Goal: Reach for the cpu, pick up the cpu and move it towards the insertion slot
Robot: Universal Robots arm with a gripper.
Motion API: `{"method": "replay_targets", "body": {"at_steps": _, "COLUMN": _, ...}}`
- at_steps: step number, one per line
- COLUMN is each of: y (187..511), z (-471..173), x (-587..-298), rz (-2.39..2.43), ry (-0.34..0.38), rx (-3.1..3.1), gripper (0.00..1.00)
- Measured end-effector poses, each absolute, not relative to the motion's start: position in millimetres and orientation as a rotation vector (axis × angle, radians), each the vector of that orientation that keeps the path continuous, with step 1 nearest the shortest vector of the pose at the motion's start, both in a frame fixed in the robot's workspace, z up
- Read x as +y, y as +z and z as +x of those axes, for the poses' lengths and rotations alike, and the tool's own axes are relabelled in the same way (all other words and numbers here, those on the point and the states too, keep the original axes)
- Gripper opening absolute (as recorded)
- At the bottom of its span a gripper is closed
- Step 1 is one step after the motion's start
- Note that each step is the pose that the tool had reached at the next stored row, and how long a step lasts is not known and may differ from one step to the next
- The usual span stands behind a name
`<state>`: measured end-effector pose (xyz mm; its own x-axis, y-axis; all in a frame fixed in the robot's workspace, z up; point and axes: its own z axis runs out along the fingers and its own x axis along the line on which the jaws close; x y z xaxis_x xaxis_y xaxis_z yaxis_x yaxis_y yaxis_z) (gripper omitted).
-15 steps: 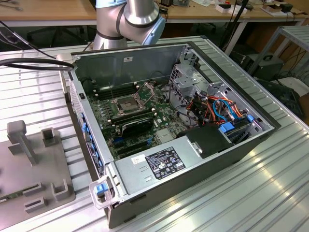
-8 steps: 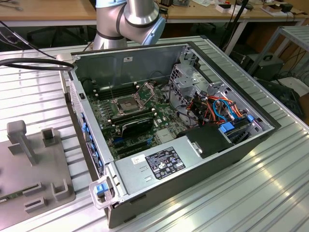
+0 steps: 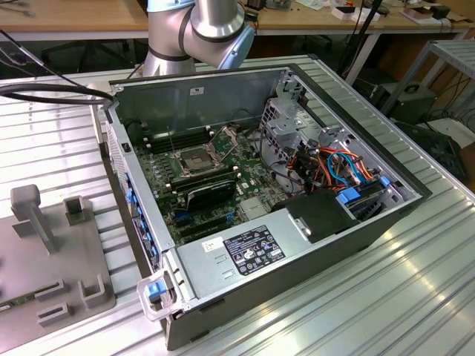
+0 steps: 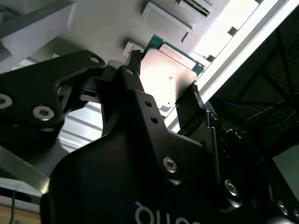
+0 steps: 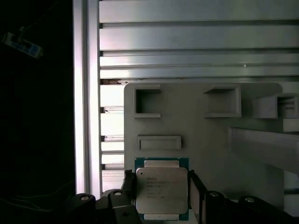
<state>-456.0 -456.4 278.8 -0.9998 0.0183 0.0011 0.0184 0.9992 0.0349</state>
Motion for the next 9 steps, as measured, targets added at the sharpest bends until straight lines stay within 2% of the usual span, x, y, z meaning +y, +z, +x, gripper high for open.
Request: {"method": "replay_targets", "body": {"at_steps": 9, "y": 303.2, "z": -456.0, "x": -456.4, "rz": -0.029, "ry": -0.055, "rx": -3.14, "gripper": 0.55}}
